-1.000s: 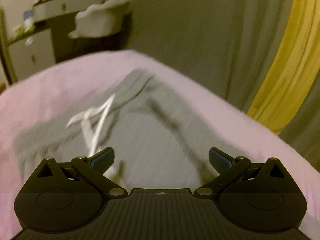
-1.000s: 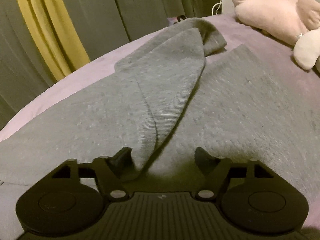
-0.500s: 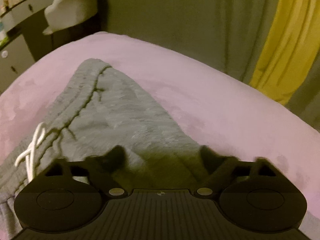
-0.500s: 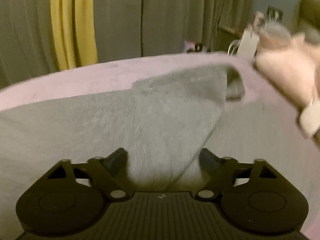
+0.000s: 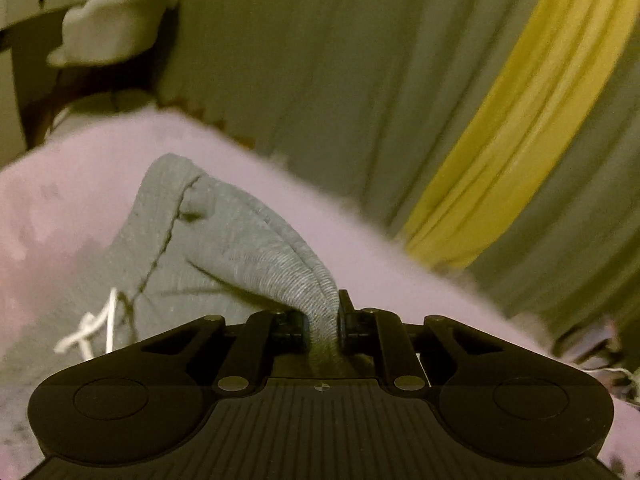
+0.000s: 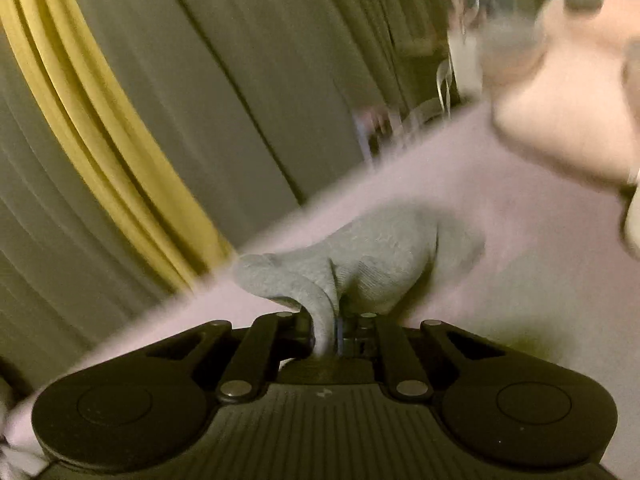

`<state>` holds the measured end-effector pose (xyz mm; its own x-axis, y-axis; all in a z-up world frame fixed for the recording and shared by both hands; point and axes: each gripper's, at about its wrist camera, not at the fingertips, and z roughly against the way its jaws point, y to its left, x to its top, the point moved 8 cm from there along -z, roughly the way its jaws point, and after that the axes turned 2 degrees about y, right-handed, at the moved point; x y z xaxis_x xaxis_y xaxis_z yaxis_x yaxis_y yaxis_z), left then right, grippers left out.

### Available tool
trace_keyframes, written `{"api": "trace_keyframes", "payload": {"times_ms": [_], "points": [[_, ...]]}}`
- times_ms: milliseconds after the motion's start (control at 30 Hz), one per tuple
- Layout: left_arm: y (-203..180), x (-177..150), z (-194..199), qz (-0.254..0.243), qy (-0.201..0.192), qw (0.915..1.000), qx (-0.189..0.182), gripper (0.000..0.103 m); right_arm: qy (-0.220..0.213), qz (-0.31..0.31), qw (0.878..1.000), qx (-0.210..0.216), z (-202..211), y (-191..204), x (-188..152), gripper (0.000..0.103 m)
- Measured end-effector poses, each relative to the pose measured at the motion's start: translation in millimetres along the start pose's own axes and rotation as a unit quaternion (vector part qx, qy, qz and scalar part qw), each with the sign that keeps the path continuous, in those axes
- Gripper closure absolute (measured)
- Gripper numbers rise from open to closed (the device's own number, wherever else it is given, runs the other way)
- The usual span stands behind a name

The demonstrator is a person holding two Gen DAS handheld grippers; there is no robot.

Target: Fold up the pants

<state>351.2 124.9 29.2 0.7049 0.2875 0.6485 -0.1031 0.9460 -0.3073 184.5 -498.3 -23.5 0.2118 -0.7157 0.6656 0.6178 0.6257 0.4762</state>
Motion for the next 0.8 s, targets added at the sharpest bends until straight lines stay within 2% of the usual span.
{"api": "trace_keyframes", "payload": {"times_ms": [100,167,233,300,367,400,433,467,500,567,700,800], "points": [[17.5,-16.5,67.8,-0.002,-0.05,0.9971,-0.057,0.088,-0.042,-0.014,0.998,0.033,65.1,-10.1,14.4,0.095],[40.3,-48.9,93.5,0.004,-0.048,0.9965,-0.068,0.085,-0.041,-0.011,0.999,0.024,93.4,-32.1,2.4,0.095],[67.7,-94.4,93.0,0.002,-0.01,0.9989,-0.045,0.08,-0.005,-0.004,1.0,-0.013,98.7,-64.0,-28.4,0.094],[95.4,-144.8,70.4,0.003,0.059,0.9982,-0.014,0.078,0.056,-0.008,0.996,-0.067,83.2,-102.3,-69.6,0.094],[121.8,-184.1,47.1,0.033,0.118,0.9923,0.016,0.081,0.134,-0.049,0.983,-0.115,60.8,-140.1,-110.9,0.093],[128.7,-192.2,43.5,0.052,0.117,0.9917,0.017,0.076,0.163,-0.086,0.975,-0.123,54.2,-151.2,-124.0,0.093],[132.4,-193.2,44.4,0.068,0.096,0.993,0.009,0.076,0.167,-0.12,0.972,-0.114,53.9,-156.2,-127.3,0.093],[134.0,-191.8,45.3,0.081,0.086,0.9929,0.003,0.071,0.159,-0.127,0.973,-0.11,56.3,-156.1,-122.2,0.092],[136.0,-188.8,45.5,0.099,0.083,0.9917,0.001,0.062,0.155,-0.122,0.974,-0.114,58.2,-155.4,-116.7,0.086],[137.8,-185.0,49.9,0.11,0.076,0.991,-0.001,0.054,0.153,-0.087,0.976,-0.131,64.6,-148.9,-114.8,0.079],[132.6,-177.7,47.7,0.113,0.069,0.991,0.024,0.049,0.162,-0.058,0.974,-0.149,56.4,-151.9,-113.0,0.067],[146.1,-177.4,47.0,0.156,0.064,0.9855,0.017,0.048,0.16,-0.045,0.973,-0.157,48.7,-149.3,-109.1,0.064]]}}
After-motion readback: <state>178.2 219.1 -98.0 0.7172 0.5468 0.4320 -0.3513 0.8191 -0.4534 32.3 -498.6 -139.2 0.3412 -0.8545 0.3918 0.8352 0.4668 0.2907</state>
